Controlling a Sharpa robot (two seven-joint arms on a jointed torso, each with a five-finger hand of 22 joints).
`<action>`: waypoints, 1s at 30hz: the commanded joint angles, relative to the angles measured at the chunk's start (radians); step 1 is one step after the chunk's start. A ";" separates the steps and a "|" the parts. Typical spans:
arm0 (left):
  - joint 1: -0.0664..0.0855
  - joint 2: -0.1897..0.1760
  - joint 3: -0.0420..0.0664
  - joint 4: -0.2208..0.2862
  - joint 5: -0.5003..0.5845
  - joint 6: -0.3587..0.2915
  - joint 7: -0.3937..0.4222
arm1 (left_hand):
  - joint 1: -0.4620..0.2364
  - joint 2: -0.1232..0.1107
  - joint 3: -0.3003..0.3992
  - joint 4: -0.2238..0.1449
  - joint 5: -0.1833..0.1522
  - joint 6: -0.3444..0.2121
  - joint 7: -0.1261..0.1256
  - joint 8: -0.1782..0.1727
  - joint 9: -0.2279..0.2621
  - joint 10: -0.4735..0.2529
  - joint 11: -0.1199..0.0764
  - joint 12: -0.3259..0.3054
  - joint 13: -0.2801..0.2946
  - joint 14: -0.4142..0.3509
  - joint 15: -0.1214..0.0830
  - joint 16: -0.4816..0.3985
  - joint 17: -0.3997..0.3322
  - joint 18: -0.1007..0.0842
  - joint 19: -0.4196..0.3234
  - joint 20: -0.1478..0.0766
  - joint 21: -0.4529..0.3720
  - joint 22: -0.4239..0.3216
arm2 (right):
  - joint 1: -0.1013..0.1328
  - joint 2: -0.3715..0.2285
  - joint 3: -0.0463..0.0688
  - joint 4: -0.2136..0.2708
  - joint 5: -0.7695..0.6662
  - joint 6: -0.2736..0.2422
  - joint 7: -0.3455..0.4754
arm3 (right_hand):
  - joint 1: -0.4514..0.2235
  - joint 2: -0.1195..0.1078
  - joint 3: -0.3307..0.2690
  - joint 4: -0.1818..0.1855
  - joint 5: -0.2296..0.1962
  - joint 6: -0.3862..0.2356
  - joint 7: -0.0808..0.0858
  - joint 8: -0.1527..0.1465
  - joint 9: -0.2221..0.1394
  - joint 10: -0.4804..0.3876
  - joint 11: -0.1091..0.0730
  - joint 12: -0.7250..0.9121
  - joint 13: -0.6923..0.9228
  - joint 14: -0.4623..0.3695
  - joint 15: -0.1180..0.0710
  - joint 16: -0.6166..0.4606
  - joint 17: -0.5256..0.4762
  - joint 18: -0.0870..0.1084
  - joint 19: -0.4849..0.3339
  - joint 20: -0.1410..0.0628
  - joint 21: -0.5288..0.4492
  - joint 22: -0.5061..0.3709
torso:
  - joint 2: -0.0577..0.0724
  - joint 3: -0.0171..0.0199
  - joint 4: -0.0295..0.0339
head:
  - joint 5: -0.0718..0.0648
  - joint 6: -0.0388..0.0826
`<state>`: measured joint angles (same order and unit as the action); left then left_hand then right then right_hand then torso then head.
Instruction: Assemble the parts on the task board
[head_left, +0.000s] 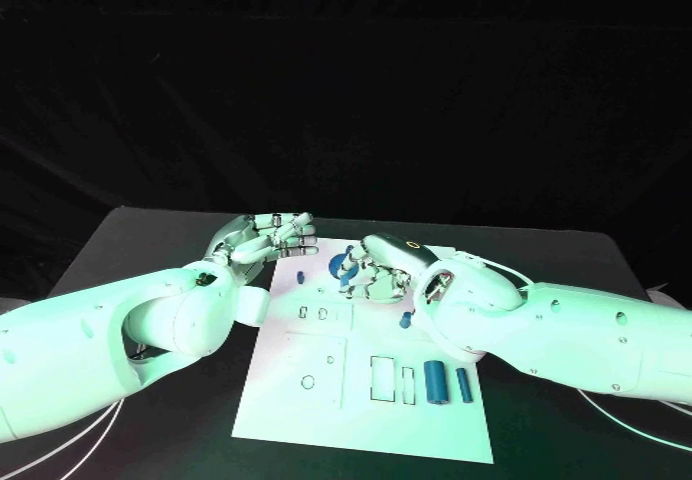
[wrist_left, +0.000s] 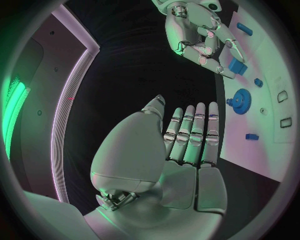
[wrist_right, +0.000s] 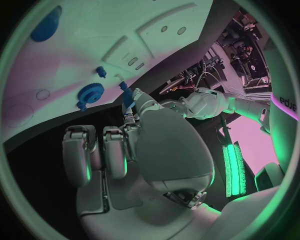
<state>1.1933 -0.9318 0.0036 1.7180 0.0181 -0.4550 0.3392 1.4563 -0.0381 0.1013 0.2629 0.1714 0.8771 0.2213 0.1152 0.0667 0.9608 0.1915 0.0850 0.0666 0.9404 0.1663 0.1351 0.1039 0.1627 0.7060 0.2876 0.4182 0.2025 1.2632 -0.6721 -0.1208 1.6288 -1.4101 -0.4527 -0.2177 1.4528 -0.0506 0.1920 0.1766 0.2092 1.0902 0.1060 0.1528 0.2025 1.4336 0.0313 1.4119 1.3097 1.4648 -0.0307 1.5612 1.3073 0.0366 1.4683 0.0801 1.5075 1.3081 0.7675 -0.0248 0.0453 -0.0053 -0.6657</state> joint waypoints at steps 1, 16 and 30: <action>0.001 0.004 0.001 -0.002 0.001 0.013 0.005 | 0.007 0.002 -0.001 -0.005 -0.005 0.005 0.018 -0.003 -0.001 -0.001 0.006 -0.004 -0.001 -0.005 0.000 -0.007 0.000 0.005 -0.009 0.000 0.005 0.001 | -0.009 0.019 -0.003 -0.011 -0.074 0.037 -0.054 | -0.009 0.001 0.004 0.000 0.010 0.013 -0.006 0.009 0.013 -0.002 -0.008 -0.006 0.074 0.102 -0.009 0.003 0.248 -0.018 0.054 -0.007 0.003 0.212 | 0.000 0.0003 -0.0007 | 0.011 -0.001; 0.001 0.008 0.001 -0.002 0.001 0.013 0.003 | 0.007 0.003 -0.001 -0.005 -0.005 0.006 0.017 -0.003 0.000 0.000 0.005 -0.004 -0.001 -0.004 0.000 -0.007 0.000 0.005 -0.010 0.000 0.006 0.001 | -0.057 0.083 -0.013 -0.040 -0.139 0.046 -0.091 | -0.027 -0.003 0.004 0.005 0.030 0.013 -0.007 0.011 0.015 0.001 -0.010 -0.005 0.077 0.102 -0.011 0.002 0.246 -0.017 0.052 -0.009 0.000 0.210 | 0.001 0.0011 0.0010 | 0.017 0.001; 0.001 0.007 0.001 -0.002 0.001 0.016 0.001 | 0.007 0.003 -0.001 -0.005 -0.005 0.006 0.017 -0.003 0.000 0.000 0.005 -0.004 -0.001 -0.004 0.000 -0.007 0.000 0.005 -0.010 0.000 0.006 0.001 | -0.078 0.109 -0.016 -0.063 -0.147 0.052 -0.099 | -0.030 -0.006 0.005 0.004 0.038 0.011 -0.007 0.012 0.016 -0.001 -0.010 -0.007 0.076 0.102 -0.011 0.002 0.244 -0.016 0.050 -0.010 -0.003 0.208 | 0.002 0.0013 -0.0001 | 0.022 -0.003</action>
<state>1.1933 -0.9261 0.0036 1.7138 0.0181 -0.4549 0.3373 1.4563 -0.0382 0.1013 0.2629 0.1714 0.8771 0.2213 0.1153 0.0667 0.9608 0.1915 0.0851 0.0666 0.9404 0.1662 0.1313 0.1039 0.1627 0.7060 0.2877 0.4182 0.2025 1.1869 -0.5661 -0.1362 1.5670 -1.5362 -0.4187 -0.3066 1.4275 -0.0573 0.1948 0.1797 0.2431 1.0906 0.1064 0.1549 0.2025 1.4301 0.0279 1.4118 1.3085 1.4684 -0.0343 1.5611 1.3078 0.0370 1.4646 0.0766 1.5074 1.3077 0.7687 -0.0238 0.0462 0.0138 -0.6676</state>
